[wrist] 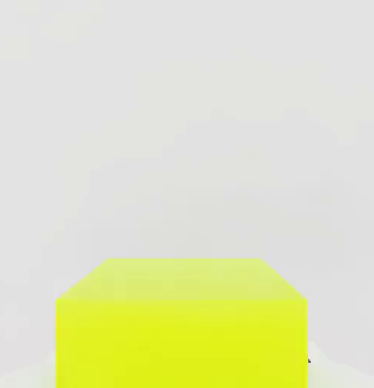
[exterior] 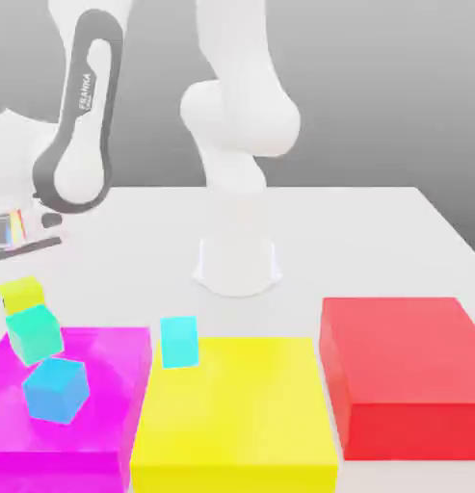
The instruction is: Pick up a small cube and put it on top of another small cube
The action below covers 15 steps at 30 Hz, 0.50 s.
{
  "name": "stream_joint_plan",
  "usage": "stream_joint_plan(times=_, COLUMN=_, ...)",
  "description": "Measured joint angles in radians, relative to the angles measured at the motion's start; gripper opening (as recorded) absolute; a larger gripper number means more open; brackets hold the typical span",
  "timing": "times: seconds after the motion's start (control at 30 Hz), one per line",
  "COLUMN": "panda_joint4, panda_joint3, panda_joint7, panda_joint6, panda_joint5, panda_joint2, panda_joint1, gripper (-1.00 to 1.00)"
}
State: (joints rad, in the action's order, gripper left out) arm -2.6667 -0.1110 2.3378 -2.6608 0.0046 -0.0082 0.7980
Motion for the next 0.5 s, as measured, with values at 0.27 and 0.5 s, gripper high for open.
stream_joint_plan(times=0.27, panda_joint4=0.097, panda_joint3=0.098, panda_joint7=0.166, panda_joint6=0.261, panda_joint5=-0.009, panda_joint2=-0.164, panda_joint1=-0.104, gripper=-1.0)
stream_joint_plan(times=0.5, panda_joint4=0.066, panda_joint3=0.103, panda_joint7=0.173, panda_joint6=0.135, panda_joint5=-0.007, panda_joint2=-0.069, panda_joint1=-0.109, gripper=1.0)
